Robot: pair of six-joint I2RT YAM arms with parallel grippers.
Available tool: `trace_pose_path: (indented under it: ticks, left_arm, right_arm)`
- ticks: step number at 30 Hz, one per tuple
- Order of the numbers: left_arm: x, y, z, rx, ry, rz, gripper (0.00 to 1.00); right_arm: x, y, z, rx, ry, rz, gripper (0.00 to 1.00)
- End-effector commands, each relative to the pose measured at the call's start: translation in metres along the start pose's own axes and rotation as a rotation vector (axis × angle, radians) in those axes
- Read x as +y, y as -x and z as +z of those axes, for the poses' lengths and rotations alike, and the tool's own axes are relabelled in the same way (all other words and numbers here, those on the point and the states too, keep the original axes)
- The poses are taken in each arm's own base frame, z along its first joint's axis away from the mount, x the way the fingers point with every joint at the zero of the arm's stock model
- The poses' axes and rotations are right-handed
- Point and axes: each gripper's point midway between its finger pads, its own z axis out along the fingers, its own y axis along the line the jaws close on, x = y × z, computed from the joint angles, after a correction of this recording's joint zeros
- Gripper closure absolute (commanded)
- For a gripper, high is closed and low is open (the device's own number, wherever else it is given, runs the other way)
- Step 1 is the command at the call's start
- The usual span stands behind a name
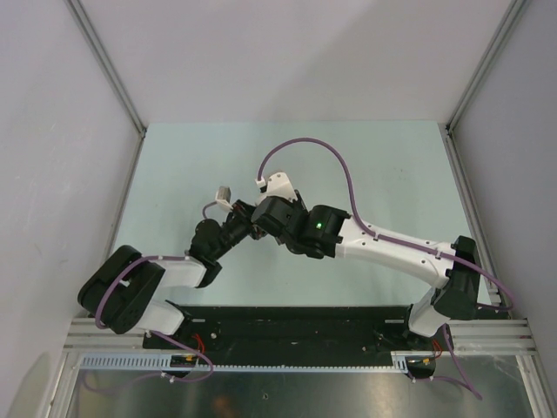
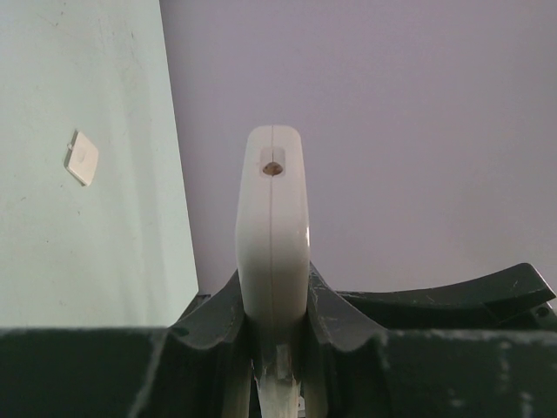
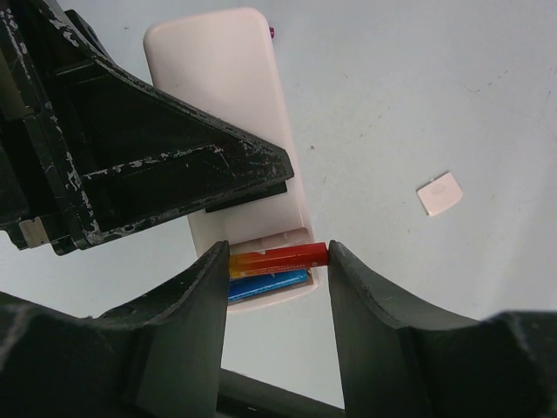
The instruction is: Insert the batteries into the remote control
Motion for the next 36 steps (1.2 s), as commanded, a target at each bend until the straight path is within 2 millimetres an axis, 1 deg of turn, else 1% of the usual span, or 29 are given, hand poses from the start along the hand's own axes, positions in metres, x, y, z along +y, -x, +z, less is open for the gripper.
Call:
trace_pose_path:
  ticks: [1,4,8,16,24,29,36]
  left_arm:
    - [-0.03,-0.002,0.003,0.035,-0.082,0.021,1.0]
    - [-0.027,0.0,0.002,0.029,-0.07,0.03,1.0]
    - [-0.024,0.0,0.002,0.031,-0.059,0.035,1.0]
    - [-0.016,0.0,0.0,0.03,-0.033,0.037,1.0]
    - [-0.023,0.001,0.003,0.034,-0.049,0.041,1.0]
    - [-0.023,0.001,0.003,0.034,-0.049,0.041,1.0]
    - [-0.026,0.001,0.003,0.033,-0.055,0.048,1.0]
  right_arm:
    - [-0.017,0.008,-0.007,-0.029,-0.031,0.023,0.51]
    - [-0.019,0.008,-0.008,-0.03,-0.035,0.028,0.51]
    - [-0.02,0.013,-0.012,-0.048,-0.028,0.044,0.51]
    - [-0.024,0.015,-0.017,-0.054,-0.017,0.063,0.51]
    - [-0.01,0.008,-0.014,-0.035,0.016,0.046,0.52]
    - [-0.006,0.006,-0.014,-0.029,0.026,0.044,0.51]
    - [0.0,-0.004,-0.012,-0.005,0.035,0.029,0.51]
